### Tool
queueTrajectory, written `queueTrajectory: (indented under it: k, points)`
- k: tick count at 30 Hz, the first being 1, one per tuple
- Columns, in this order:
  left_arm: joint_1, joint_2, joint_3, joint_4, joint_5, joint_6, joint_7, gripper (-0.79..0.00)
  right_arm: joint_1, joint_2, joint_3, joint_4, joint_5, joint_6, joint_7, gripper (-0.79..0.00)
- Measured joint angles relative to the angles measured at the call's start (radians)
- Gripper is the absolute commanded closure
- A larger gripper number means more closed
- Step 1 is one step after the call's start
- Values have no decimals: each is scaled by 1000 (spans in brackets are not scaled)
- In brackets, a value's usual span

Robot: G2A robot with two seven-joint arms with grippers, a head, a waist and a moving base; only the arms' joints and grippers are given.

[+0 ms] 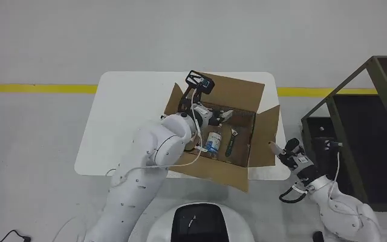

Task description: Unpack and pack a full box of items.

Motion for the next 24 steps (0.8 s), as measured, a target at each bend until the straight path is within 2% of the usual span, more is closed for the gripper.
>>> queueTrajectory:
  k: [3,5,6,7,9,14,20,24]
  points:
    - [14,6,-17,-22,55,9,-5,-785,7,0,-35,0,-18,21,20,-619]
    - [21,9,-27,-34,85,18,-10,-785,15,0,-57,6,-37,39,28,-499]
    - [24,10,-30,-39,96,20,-11,-785,19,0,-65,7,-43,47,30,-388]
    - [28,11,-33,-46,104,23,-11,-785,23,0,-72,10,-48,57,32,-354]
    - [34,13,-39,-53,106,25,-10,-785,28,1,-80,17,-53,75,35,-215]
    - [44,15,-51,-64,112,32,-10,-785,36,2,-78,44,-59,134,38,0]
    - [43,19,-65,-77,138,40,-21,-785,61,1,-65,72,32,165,42,0]
    - [46,21,-76,-92,157,45,-24,-785,104,5,-58,99,111,156,97,0]
